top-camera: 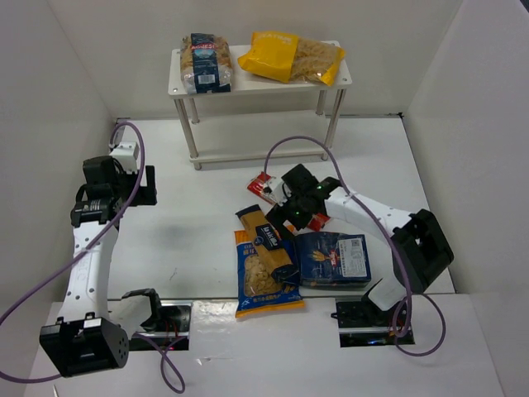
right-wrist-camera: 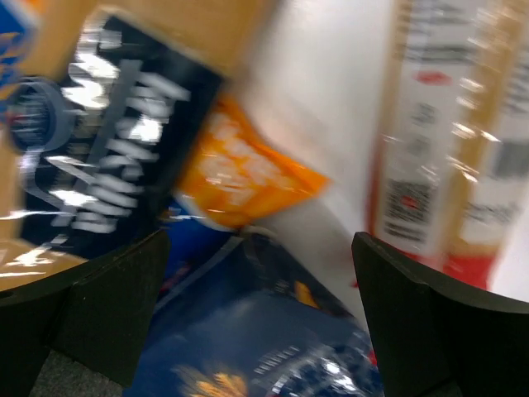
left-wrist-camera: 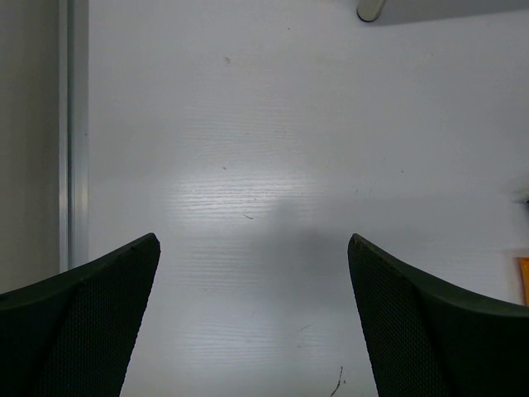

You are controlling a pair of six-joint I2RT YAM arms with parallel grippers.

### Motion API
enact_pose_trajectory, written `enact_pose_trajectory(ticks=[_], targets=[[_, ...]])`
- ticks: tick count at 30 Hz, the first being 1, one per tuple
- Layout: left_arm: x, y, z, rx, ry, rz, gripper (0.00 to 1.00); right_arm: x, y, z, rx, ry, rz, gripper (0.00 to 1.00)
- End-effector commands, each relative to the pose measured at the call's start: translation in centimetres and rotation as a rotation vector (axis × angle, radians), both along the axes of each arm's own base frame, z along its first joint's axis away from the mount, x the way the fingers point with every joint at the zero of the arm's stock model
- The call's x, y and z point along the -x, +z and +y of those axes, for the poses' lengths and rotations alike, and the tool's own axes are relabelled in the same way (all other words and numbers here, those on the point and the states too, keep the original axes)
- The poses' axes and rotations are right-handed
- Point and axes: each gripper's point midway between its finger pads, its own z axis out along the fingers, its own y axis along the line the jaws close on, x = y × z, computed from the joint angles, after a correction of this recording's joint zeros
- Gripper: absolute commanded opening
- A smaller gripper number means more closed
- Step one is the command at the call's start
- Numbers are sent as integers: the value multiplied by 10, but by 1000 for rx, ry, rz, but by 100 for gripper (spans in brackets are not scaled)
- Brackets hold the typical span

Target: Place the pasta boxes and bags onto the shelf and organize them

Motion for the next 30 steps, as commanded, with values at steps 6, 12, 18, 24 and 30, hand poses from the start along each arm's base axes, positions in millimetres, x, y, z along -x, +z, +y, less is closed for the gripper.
enact_pose_trajectory(ticks=[6,12,18,24,30], targets=[[-9,-5,12,-35,34,2,100,33,37,48,-215,173,67,100],[-10,-10,14,-38,41,12,100,54,47,55,-299,237,126,100],[-11,-18,17,-46,57,34,100,81,19,65,-291,325,263,100],[-12,-24,21,-54,71,56,100,90,7,75,-272,351,291,100],[-12,-24,21,-54,71,56,100,80,-16,78,-154,263,217,100]])
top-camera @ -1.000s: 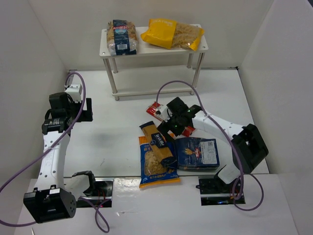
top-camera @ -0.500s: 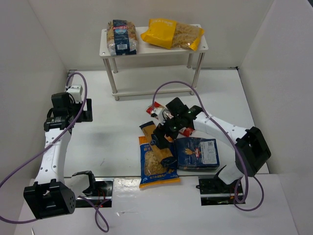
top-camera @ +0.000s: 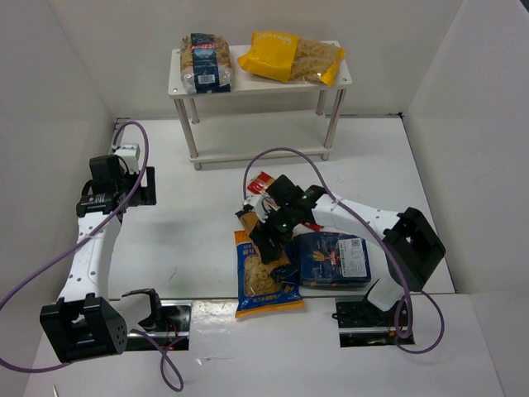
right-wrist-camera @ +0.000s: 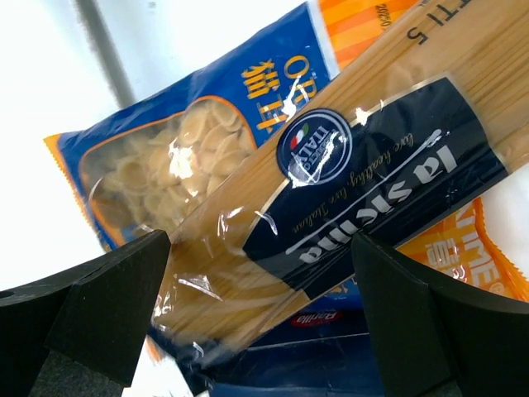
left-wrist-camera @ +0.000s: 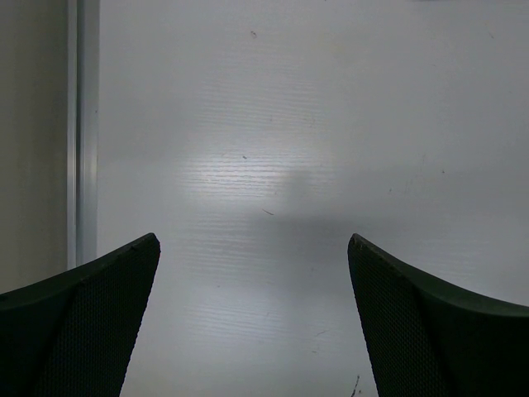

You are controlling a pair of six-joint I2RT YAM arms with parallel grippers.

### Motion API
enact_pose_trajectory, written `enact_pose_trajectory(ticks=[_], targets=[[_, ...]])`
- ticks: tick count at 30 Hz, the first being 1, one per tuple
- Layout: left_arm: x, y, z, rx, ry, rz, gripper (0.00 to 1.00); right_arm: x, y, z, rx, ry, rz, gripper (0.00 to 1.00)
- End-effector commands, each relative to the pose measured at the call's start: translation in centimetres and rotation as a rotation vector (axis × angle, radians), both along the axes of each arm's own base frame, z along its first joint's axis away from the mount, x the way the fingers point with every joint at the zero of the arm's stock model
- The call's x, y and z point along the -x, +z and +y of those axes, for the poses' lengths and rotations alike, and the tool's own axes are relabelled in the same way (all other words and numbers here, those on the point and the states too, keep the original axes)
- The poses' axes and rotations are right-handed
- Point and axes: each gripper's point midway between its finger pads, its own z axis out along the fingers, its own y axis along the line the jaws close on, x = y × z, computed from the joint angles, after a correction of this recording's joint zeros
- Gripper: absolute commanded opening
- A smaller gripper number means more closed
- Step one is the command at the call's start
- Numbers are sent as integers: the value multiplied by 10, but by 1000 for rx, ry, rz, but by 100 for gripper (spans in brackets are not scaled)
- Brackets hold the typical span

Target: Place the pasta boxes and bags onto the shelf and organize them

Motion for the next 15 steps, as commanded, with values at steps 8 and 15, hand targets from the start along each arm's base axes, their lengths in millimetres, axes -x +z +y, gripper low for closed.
enact_pose_trajectory(ticks=[8,15], targets=[[-4,4,5,-21,6,-23,100,-19,-67,-5,277,-159,-58,100],[-4,4,3,-14,-2,-25,100,-30,-84,-16,370,-221,-92,100]])
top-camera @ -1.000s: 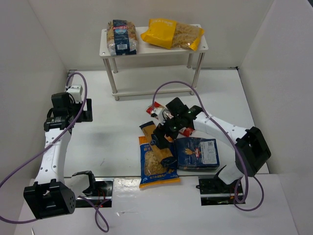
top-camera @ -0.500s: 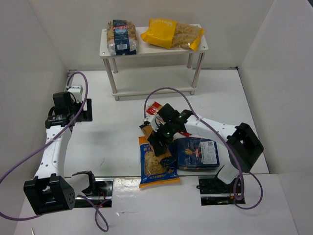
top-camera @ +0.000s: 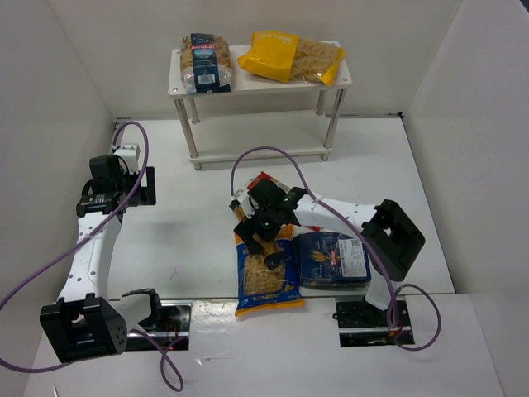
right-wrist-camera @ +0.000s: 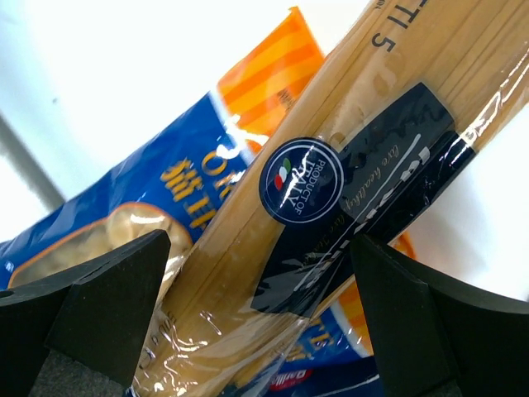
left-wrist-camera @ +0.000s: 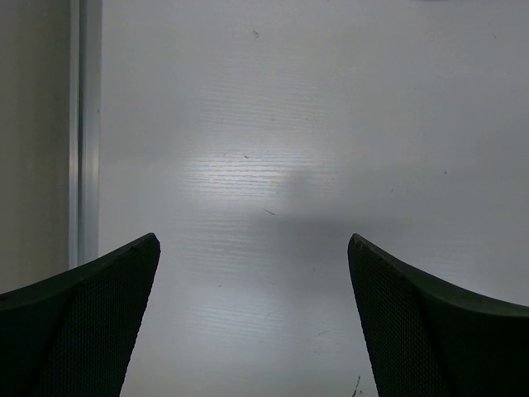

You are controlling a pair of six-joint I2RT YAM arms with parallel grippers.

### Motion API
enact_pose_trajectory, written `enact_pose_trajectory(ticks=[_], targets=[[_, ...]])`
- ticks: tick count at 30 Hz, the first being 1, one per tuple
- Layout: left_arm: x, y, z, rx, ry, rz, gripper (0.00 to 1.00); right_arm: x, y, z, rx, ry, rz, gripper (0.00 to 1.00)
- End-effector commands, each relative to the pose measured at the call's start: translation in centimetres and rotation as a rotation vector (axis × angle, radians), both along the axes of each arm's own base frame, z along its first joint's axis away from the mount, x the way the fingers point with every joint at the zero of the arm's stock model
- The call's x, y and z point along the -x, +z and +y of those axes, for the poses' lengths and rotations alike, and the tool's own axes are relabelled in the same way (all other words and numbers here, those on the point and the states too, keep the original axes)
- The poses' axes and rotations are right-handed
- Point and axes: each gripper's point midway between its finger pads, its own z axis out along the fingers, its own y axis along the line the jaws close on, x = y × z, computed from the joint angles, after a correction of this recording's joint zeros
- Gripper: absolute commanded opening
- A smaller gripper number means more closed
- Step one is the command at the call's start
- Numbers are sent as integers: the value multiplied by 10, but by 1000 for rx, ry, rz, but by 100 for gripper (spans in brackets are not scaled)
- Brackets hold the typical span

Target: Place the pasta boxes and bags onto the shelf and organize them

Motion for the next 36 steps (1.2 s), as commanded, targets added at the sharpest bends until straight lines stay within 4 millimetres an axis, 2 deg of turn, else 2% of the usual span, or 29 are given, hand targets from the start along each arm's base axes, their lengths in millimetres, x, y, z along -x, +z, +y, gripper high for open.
enact_pose_trajectory(ticks=[1,4,6,7,12,15,16,19,20,23,24,26,27,28,30,36], targets=[[-4,4,2,-10,-7,-25,100,8,-58,-41,231,-77,53,100],[-4,4,2,-10,-7,-25,100,5,-62,-45,257,-96,41,97],[-5,4,0,-5,-14,-27,100,0,-63,-46,271,-104,27,91],[-5,4,0,-5,-14,-27,100,3,-71,-48,289,-112,45,91],[-4,7,0,-7,-14,-36,100,-3,-80,-52,335,-132,37,81],[-4,7,-1,-1,-21,-37,100,-4,-89,-53,367,-133,48,60],[-4,7,-1,-1,-21,-37,100,-2,-92,-53,368,-128,61,37],[-4,10,-2,-3,-21,-46,100,-1,-92,-52,364,-115,64,0],[-4,10,-2,-3,-21,-46,100,1,-92,-50,354,-110,77,0],[-3,13,-3,1,-28,-57,100,-8,-60,-34,253,-88,19,0],[-3,15,-4,-1,-28,-66,100,-15,-36,-24,179,-77,-31,0],[-2,16,-4,-1,-28,-66,100,-22,-10,-16,114,-75,-87,0],[-3,16,-5,4,-35,-68,100,-30,12,-11,61,-78,-151,0],[-3,16,-5,4,-35,-68,100,-34,21,-10,43,-87,-180,0],[-3,16,-5,4,-35,-68,100,-41,38,-11,22,-97,-240,0],[-1,21,-5,0,-35,-87,100,-54,54,-13,3,-138,-321,0]])
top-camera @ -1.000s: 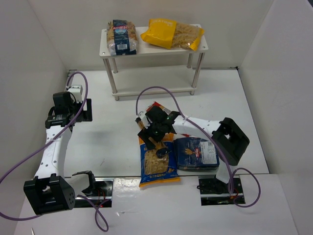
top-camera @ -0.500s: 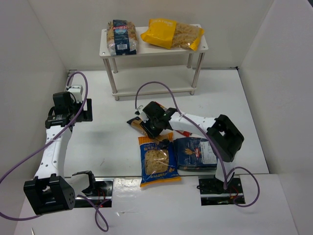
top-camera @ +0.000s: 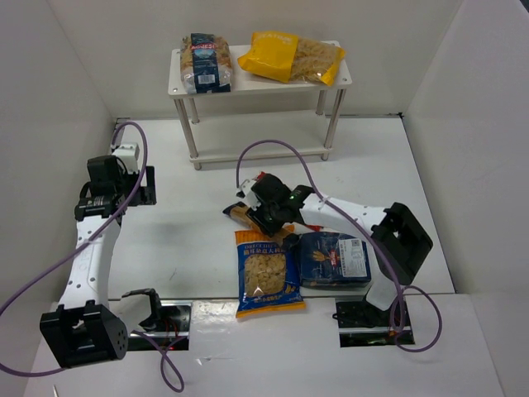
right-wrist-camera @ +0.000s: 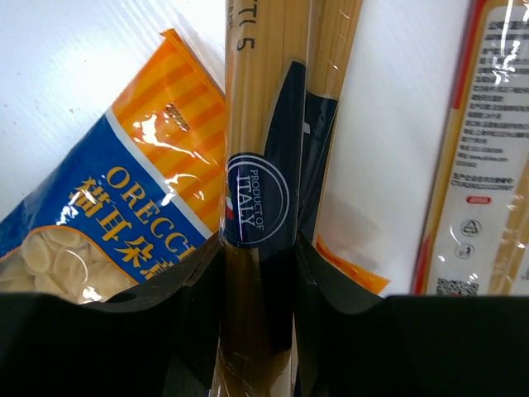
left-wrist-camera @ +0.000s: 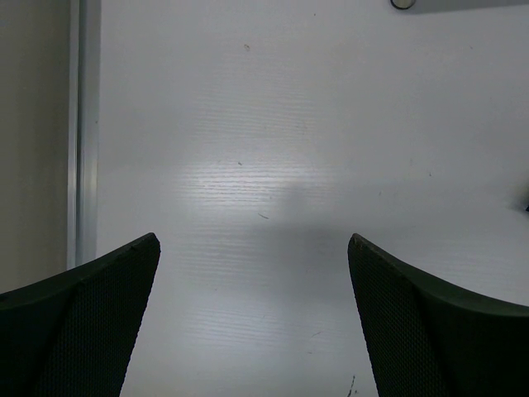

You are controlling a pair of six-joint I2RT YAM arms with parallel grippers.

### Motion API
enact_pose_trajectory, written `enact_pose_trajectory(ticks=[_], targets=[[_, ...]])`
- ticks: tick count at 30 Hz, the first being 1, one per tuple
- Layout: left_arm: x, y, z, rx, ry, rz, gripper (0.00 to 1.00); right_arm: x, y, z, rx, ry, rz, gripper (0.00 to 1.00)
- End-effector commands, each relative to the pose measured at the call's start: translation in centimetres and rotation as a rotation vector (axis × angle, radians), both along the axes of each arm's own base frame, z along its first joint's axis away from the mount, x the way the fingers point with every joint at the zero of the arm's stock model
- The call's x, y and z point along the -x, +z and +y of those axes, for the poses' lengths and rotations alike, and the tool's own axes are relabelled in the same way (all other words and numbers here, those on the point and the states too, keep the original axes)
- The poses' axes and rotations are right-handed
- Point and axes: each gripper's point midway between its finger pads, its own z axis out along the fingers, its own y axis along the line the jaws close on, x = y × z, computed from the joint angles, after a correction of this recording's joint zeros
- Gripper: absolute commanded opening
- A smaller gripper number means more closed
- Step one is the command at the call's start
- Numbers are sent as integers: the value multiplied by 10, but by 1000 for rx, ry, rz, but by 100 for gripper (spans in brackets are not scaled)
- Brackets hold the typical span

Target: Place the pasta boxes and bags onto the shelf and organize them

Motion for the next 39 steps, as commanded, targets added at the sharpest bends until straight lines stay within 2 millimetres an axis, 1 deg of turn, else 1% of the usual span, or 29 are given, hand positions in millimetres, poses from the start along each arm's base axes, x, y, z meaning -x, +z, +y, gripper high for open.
enact_pose_trajectory(ticks=[1,2,5,6,7,8,12,13,14,17,20,21,23,25,27,29,30,31,32,33,34,35,36,37,38,39], targets=[[-2,15,-1,-12,-14,-63,100,-17,41,7,-80,-18,-137,0],[-2,15,-1,-12,-14,-63,100,-17,41,7,-80,-18,-137,0],[-2,15,-1,-12,-14,-63,100,-23,50,8,-91,-32,-169,0],[-2,15,-1,-12,-14,-63,100,-26,56,8,-101,-40,-190,0],[-2,15,-1,-12,-14,-63,100,-26,56,8,-101,-40,-190,0],[-2,15,-1,-12,-14,-63,100,-27,68,9,-127,-35,-218,0],[-1,15,1,-18,-7,-62,100,-35,92,9,-177,-54,-300,0],[-1,15,1,-18,-7,-62,100,-38,94,9,-179,-64,-315,0],[-1,15,1,-18,-7,-62,100,-40,104,10,-201,-58,-342,0],[-2,12,1,-16,-7,-53,100,-47,116,8,-207,-88,-384,0],[-2,12,1,-16,-7,-53,100,-52,124,13,-234,-84,-415,0],[-2,12,1,-16,-7,-53,100,-53,129,14,-249,-85,-427,0],[-2,12,1,-16,-7,-53,100,-59,134,13,-260,-103,-447,0],[-2,12,1,-16,-7,-53,100,-59,139,13,-275,-104,-458,0],[-2,12,1,-16,-7,-53,100,-59,139,13,-275,-104,-458,0],[-2,12,1,-16,-7,-53,100,-55,125,13,-235,-69,-427,0],[-2,12,1,-16,-7,-53,100,-56,122,13,-222,-68,-416,0],[-2,12,1,-16,-7,-53,100,-53,110,16,-206,-51,-385,4],[-2,12,1,-16,-7,-53,100,-48,97,12,-160,-15,-356,24],[-3,10,1,-14,-7,-44,100,-45,87,12,-135,5,-327,56],[-3,10,1,-14,-7,-44,100,-40,73,9,-105,15,-292,72],[-3,10,1,-14,-7,-44,100,-35,50,2,-45,32,-250,82],[-3,10,1,-14,-7,-44,100,-37,41,-5,-14,30,-244,90],[-3,10,1,-14,-7,-44,100,-34,34,-9,5,43,-237,92],[-3,10,1,-14,-7,-44,100,-32,19,-19,41,45,-214,93],[-3,10,1,-14,-7,-44,100,-29,14,-22,58,61,-212,94]])
